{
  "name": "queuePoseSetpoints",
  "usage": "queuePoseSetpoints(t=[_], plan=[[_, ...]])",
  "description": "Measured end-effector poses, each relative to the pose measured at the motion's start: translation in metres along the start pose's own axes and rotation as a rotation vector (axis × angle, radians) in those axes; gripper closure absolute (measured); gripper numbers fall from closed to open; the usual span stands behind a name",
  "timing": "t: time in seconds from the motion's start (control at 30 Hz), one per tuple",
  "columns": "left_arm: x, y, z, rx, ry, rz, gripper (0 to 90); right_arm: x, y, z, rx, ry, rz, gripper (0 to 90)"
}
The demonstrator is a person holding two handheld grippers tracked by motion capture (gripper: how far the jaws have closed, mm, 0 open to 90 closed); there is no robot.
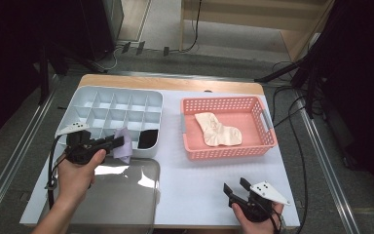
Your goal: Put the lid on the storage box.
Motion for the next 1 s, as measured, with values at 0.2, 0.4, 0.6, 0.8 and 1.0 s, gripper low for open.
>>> queuePoseSetpoints(t=[0.2,0.4,0.6,0.8,1.0], plan=[[0.009,0.016,0.01,-0.033,-0.012,0.013,72.8,0.002,0.003,-0.003,0.013,0.016,0.0,35.4],[0.022,0.025,0.015,-0.065,-0.035,0.037,72.6,0.004,0.003,-0.005,0.007,0.023,0.004,35.5],[0.039,0.032,0.012,-0.07,-0.036,0.09,71.9,0.005,0.002,-0.006,0.006,0.026,0.004,35.6],[0.055,0.035,-0.004,-0.036,0.047,0.124,70.4,0.006,0.002,-0.007,0.017,0.034,0.004,35.7],[0.06,0.034,-0.008,0.004,0.071,0.162,58.0,0.006,0.001,-0.008,0.021,0.038,0.004,36.0]])
Point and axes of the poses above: each handheld gripper's, and its own axes: x roughly forward along the jaws, z roughly out of its top, y roughly to its left, the point moved 10 cm from there along x, roughly forward along the jaws, and after that the axes turned 4 degrees about y, right-handed, at the moved point
